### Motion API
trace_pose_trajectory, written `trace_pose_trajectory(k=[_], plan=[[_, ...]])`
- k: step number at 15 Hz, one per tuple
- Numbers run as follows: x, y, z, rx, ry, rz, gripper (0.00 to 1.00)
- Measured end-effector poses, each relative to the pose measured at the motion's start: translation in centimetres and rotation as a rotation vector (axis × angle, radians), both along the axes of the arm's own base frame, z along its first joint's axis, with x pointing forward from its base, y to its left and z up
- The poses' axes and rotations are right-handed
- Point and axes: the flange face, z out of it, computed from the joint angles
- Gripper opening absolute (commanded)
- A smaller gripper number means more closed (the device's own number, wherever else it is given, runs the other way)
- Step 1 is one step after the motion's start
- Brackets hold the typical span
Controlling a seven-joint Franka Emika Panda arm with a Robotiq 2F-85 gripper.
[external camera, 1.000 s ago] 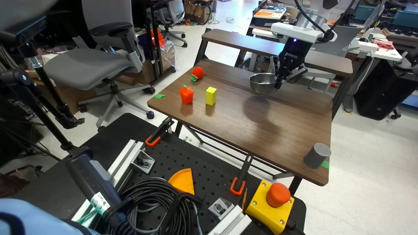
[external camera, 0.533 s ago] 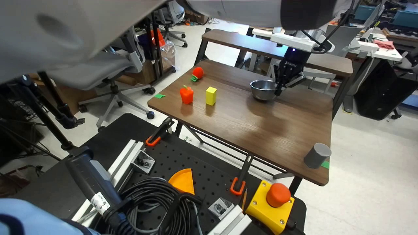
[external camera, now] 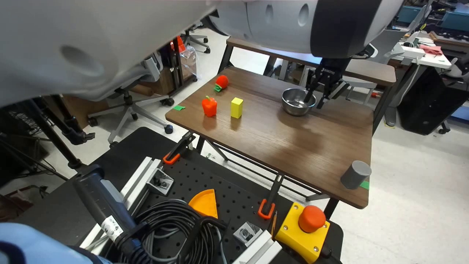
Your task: Move the silver bowl backwards
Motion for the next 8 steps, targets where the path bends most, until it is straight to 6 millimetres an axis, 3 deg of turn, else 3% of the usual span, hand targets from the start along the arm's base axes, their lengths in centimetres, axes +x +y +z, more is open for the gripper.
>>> trace_pose_trajectory(k=[3, 4, 5, 6, 8], plan=[[0.5, -0.6, 2.9, 0.018, -0.036, 0.051, 1.0], [0.7, -0.9, 4.5, 0.023, -0.056, 0.073, 1.0], [0.9, -1.3, 6.2, 0.027, -0.08, 0.094, 0.93], [1.1, -1.7, 7.9, 0.03, -0.103, 0.113, 1.0], [1.2, -2.3, 10.3, 0.034, -0.129, 0.131, 1.0]])
